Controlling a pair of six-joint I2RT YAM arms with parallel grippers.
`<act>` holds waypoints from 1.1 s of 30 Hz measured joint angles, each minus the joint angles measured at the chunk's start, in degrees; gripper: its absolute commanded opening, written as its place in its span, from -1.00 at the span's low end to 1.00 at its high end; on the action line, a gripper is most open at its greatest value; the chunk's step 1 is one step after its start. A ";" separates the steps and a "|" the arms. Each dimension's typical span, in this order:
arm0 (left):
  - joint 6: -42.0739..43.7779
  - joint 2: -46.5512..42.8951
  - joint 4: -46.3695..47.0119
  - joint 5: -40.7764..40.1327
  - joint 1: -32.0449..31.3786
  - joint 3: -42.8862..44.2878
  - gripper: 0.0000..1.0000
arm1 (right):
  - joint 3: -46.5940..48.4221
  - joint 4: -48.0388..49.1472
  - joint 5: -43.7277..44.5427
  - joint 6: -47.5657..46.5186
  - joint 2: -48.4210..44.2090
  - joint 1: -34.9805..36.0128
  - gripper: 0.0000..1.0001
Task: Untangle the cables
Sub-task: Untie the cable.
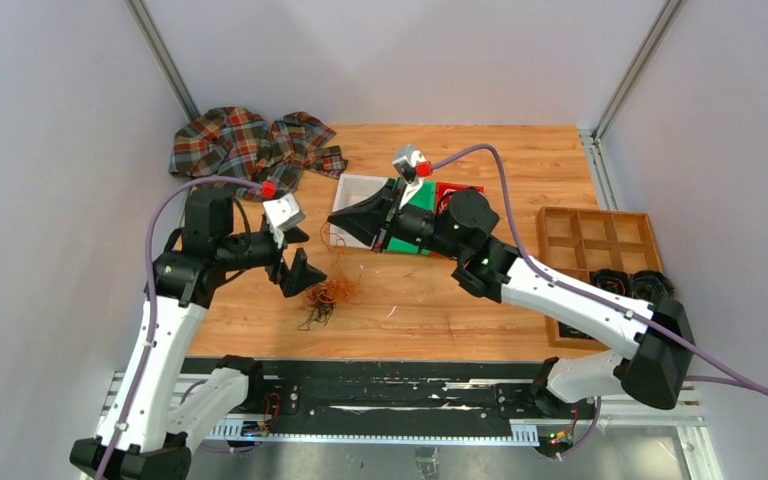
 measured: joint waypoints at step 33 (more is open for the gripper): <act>-29.46 -12.98 30.73 6.12 0.00 -10.23 -0.99 | -9.14 4.76 9.22 -5.90 -4.50 4.22 0.22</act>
